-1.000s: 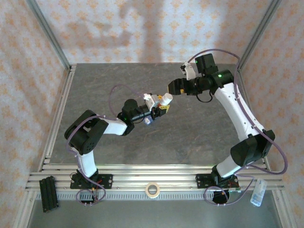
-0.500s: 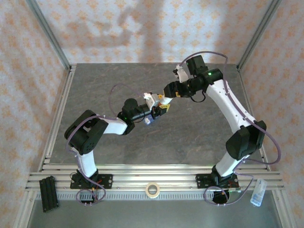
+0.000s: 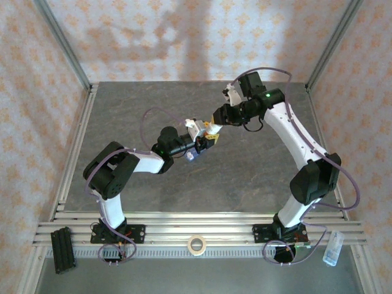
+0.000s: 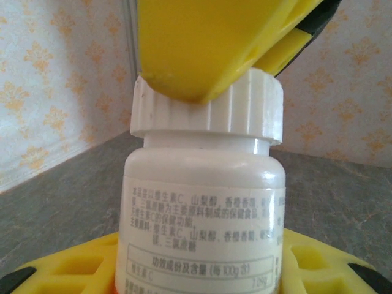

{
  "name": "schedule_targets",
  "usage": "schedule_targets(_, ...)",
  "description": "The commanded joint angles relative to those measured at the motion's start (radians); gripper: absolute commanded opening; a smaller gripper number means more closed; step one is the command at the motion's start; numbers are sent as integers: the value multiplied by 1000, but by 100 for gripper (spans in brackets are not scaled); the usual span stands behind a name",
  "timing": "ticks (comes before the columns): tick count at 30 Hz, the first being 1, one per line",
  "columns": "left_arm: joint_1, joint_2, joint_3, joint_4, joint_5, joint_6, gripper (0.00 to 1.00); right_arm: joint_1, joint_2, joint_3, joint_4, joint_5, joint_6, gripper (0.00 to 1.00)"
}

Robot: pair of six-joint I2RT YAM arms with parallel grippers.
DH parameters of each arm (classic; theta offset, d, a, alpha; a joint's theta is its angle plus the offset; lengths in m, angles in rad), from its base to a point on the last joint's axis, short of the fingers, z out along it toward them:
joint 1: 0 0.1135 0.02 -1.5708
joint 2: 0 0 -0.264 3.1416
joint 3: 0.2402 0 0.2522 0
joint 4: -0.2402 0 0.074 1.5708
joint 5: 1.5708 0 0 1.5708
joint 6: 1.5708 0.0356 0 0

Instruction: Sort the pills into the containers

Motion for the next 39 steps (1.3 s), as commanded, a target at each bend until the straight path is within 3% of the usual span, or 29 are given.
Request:
schedule_targets(1, -11, -18, 35, 72, 11, -14, 0, 10, -27, -74, 99, 79, 178, 37)
schedule_targets(7, -12, -14, 28, 68, -3, -6, 0, 46, -65, -182, 218, 186, 442, 37)
schedule_targets(16, -12, 3, 28, 71, -13, -2, 0, 61, -62, -163, 198, 248, 481, 45)
schedule_targets(21, -12, 6, 31, 67, -14, -4, 0, 52, -53, -52, 123, 299, 414, 69)
schedule_targets(25, -11, 9, 31, 67, -11, -3, 0, 46, -69, -2, 110, 292, 340, 78)
schedule_targets(32, -11, 1, 26, 66, 4, -2, 0, 23, -85, 43, 61, 270, 122, 79)
schedule_targets(39, -9, 4, 30, 64, 22, -9, 0, 19, -84, 29, -15, 151, -138, 75)
